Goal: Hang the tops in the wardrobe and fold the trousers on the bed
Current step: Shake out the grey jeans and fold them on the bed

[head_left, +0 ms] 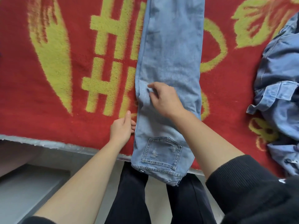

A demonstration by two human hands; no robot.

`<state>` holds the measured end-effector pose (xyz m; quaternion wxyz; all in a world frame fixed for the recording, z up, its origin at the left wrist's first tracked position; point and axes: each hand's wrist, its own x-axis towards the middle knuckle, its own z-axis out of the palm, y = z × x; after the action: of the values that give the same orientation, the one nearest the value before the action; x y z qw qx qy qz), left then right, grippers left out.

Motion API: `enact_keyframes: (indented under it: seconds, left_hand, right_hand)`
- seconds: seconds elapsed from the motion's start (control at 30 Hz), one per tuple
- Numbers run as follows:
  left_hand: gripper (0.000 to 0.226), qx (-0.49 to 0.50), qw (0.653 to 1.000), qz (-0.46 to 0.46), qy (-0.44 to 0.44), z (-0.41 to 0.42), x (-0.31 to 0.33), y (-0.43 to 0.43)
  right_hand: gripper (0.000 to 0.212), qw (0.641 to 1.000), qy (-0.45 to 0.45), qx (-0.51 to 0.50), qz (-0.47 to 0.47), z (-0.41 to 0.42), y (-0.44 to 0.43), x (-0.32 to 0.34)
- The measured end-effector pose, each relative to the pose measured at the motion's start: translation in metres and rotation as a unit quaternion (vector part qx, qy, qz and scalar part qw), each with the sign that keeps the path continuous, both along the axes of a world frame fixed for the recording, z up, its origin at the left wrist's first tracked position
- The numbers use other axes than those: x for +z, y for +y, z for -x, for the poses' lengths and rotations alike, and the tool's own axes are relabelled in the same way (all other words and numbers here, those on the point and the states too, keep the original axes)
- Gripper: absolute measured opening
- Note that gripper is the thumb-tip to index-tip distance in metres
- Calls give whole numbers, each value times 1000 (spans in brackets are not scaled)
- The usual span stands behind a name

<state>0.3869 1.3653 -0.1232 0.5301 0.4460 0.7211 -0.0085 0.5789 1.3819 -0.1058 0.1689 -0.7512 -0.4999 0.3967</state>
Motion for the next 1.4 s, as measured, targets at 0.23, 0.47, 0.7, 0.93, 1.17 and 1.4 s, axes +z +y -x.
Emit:
enact_keyframes:
  seconds: [0.23,0.47,0.7,0.93,1.17,1.4]
  left_hand:
    - [64,-182,983,35,1,6,23,-59]
    - [55,-345,935,16,79,24,19,-98]
    - [52,-37,980,186,-61,54,43,-125]
    - [35,8,964,201,-174,74,100,-195]
    - [26,154,958,138,-197,67,138,-271]
    - [25,235,941,137,-203,48,150,-278]
  right_hand:
    - [93,907,-175,-373,81,0,-125,24]
    - [99,869,107,-352,331,39,-259,24]
    - [47,879,141,-304,339,38,-285,18]
    - [54,760,452,-406,233,44,-320,65]
    - [42,813,392,-366,229,40,-380,103]
    - [34,809,384,-405,183,30,-397,114]
